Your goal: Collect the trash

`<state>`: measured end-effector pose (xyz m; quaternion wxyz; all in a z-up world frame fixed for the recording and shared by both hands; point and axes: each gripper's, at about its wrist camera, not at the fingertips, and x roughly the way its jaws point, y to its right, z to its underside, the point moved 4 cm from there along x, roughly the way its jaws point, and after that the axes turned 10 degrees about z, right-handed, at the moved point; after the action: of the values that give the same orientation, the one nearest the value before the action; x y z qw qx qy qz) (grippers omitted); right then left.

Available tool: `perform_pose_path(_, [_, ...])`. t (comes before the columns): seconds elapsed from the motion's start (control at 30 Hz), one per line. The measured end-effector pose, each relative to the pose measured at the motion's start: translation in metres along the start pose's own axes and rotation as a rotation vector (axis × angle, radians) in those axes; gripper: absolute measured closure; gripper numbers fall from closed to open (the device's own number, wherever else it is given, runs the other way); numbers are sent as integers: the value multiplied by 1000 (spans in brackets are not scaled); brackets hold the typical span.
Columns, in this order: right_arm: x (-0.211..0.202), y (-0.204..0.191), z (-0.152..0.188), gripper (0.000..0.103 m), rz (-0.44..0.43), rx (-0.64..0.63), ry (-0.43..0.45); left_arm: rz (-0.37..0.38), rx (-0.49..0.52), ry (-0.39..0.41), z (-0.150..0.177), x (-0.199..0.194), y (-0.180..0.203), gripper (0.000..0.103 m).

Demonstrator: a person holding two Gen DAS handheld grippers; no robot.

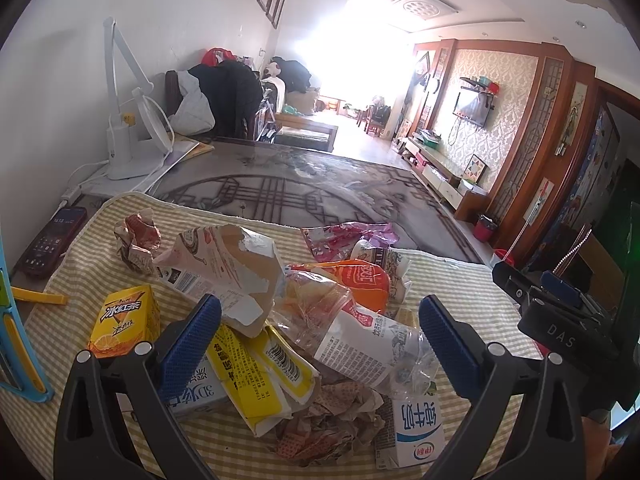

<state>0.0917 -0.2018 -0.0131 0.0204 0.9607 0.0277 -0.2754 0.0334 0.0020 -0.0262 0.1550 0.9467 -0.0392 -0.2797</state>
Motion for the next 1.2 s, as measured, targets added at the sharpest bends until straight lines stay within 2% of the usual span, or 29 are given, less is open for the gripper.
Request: perform_pose_path(1.2, [5, -2, 3, 4, -4, -21, -32, -21, 13, 0, 1, -3, -2, 8])
